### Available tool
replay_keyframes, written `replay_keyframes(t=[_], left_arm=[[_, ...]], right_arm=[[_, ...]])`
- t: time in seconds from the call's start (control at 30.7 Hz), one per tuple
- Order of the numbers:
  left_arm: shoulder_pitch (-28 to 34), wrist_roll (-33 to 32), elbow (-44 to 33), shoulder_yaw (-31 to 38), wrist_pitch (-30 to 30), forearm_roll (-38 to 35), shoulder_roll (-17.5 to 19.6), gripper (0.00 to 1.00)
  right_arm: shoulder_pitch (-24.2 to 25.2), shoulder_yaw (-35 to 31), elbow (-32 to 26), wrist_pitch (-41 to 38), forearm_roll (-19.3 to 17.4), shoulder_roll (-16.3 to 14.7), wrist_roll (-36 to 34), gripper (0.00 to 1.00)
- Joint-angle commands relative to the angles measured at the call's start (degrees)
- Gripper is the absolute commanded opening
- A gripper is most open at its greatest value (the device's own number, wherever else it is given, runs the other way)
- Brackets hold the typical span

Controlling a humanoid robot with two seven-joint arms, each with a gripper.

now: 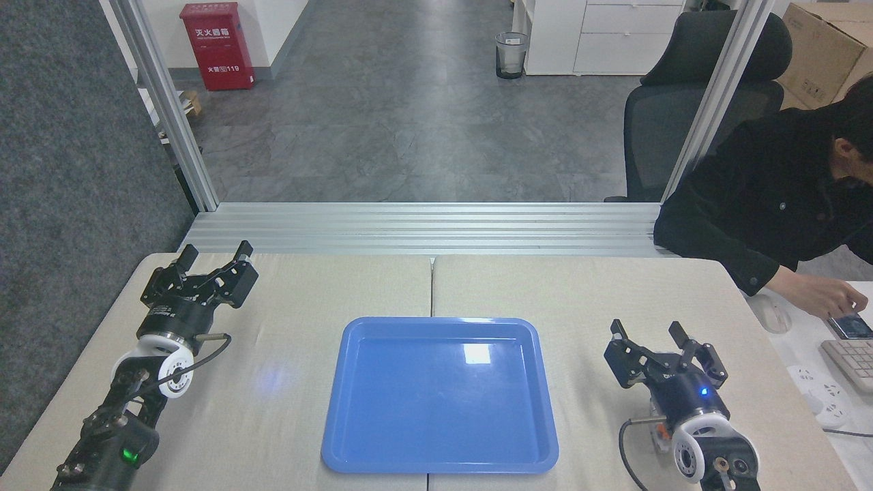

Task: Pick up switch part and place in tray
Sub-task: 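Lower the right gripper to the white switch part near the table edge and grasp it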

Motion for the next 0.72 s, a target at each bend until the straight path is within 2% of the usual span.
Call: replay_keyframes(t=[0.0,0.29,0.52,0.68], left_arm=[[0.0,0.0,0.0,0.0,0.0,0.0,0.0,1.0],[0.0,0.0,0.0,0.0,0.0,0.0,0.0,1.0],[0.0,0.0,0.0,0.0,0.0,0.0,0.0,1.0],[-0.1,0.0,0.0,0.0,0.0,0.0,0.0,1.0]], right_arm=[[7.0,-2.8,-3.9,-0.1,-0.2,0.5,-0.2,1.0],[11.7,-4.6,-4.9,0.0,0.3,0.7,-0.2,1.0],[12.1,-6.2,-3.3,-0.1,0.7,0.2,-0.1,0.98],[12.3,-6.3,-1.2,0.0,2.7,0.2,-0.2,0.96]])
